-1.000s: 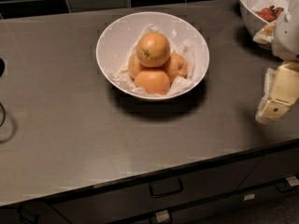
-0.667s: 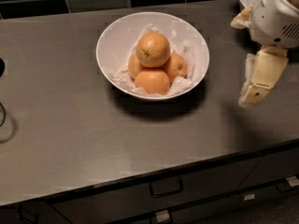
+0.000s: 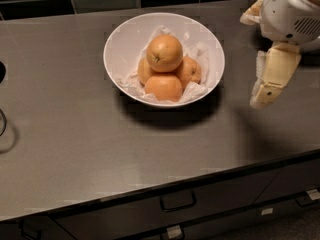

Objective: Pick orange from white bowl

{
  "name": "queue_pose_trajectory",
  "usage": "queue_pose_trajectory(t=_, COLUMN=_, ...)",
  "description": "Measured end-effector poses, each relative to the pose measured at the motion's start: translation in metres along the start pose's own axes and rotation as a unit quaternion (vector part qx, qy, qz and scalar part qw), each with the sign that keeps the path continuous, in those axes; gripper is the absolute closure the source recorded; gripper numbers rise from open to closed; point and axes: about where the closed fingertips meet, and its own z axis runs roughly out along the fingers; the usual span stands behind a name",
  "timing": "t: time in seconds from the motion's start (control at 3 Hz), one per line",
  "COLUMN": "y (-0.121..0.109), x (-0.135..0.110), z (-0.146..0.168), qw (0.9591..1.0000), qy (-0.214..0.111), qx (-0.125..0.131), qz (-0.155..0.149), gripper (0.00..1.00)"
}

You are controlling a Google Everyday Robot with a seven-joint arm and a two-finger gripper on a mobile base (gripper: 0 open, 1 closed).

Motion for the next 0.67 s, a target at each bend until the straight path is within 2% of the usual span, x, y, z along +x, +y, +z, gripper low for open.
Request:
queue_pose_trajectory(t=0.33, y=-0.023, x=-0.016, z=0.005, qw=0.9994, qy=0.001, qx=-0.001, qz=-0.036, gripper=0.00)
queue_pose_trajectory(t=0.67, y=-0.044, x=-0.035, z=0.020, qw=0.9972, qy=-0.008, qx=-0.014, qz=-0.073, gripper=0.00)
